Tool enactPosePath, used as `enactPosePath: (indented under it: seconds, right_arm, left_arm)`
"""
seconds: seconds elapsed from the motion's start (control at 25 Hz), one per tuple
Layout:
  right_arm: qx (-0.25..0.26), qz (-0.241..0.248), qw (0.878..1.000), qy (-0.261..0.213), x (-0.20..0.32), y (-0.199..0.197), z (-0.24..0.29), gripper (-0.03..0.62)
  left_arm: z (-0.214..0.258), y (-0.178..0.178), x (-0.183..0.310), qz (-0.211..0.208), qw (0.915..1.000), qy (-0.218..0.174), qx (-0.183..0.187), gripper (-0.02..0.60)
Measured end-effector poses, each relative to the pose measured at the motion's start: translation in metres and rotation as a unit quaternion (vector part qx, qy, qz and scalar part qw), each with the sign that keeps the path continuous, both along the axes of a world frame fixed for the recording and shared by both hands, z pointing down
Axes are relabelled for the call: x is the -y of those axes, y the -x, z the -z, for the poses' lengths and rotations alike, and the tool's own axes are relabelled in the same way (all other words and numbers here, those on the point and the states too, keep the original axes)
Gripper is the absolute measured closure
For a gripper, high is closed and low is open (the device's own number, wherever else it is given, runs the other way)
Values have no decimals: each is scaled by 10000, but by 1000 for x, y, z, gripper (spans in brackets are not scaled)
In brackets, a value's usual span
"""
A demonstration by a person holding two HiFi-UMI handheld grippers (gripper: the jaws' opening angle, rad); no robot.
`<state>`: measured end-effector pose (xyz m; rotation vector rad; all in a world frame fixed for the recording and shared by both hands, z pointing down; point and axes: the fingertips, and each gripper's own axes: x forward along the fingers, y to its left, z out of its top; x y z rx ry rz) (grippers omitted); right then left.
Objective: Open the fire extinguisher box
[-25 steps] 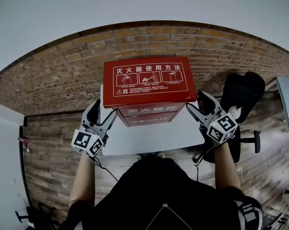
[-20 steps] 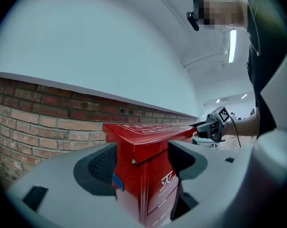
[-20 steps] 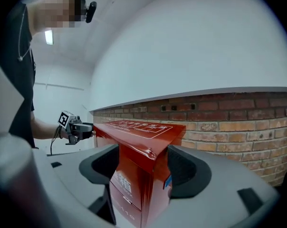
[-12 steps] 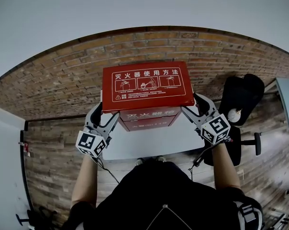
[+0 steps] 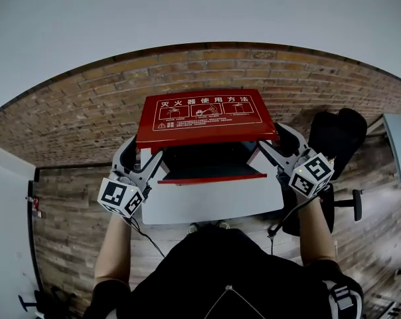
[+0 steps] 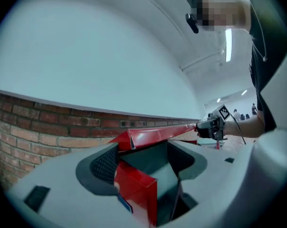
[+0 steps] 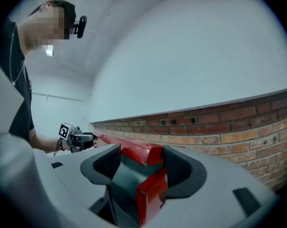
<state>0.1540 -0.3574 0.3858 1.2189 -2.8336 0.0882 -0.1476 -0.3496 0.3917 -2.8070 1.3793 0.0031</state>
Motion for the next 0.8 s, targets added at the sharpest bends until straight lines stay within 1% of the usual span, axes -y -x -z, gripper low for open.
enactPosePath:
  seconds: [0.08, 0.16, 0.28, 0.4, 0.52, 0.6, 0.72, 0.8]
  right_arm:
    - [-21, 33, 9999, -158, 12, -1, 19, 301]
    - [-138, 45, 9990, -413, 29, 1, 39, 301]
    - [-74, 54, 9977, -667, 59, 4, 68, 302]
    - [-12, -118, 9974, -705, 87, 4, 80, 301]
    - [248, -214, 9970, -699, 107, 3, 87, 303]
    - [235, -332, 9967, -705, 121, 4, 92, 304]
    - [259, -515, 9962, -656, 142, 4, 96, 335]
    - [257, -578, 9961, -607, 153, 4, 97, 341]
  left_arm:
    - [18, -1, 10, -16, 9998, -131, 122, 215]
    - [39, 0, 25, 25, 9996, -260, 138, 215]
    - [67, 4, 51, 143, 9989, -440, 109, 215]
    - [82, 3, 70, 162, 9986, -509, 12, 219]
    - [93, 2, 90, 277, 9981, -554, -34, 219]
    - [98, 3, 104, 325, 9980, -531, -68, 219]
    - [101, 4, 121, 392, 9978, -529, -7, 219]
    - [101, 3, 132, 456, 9974, -541, 136, 219]
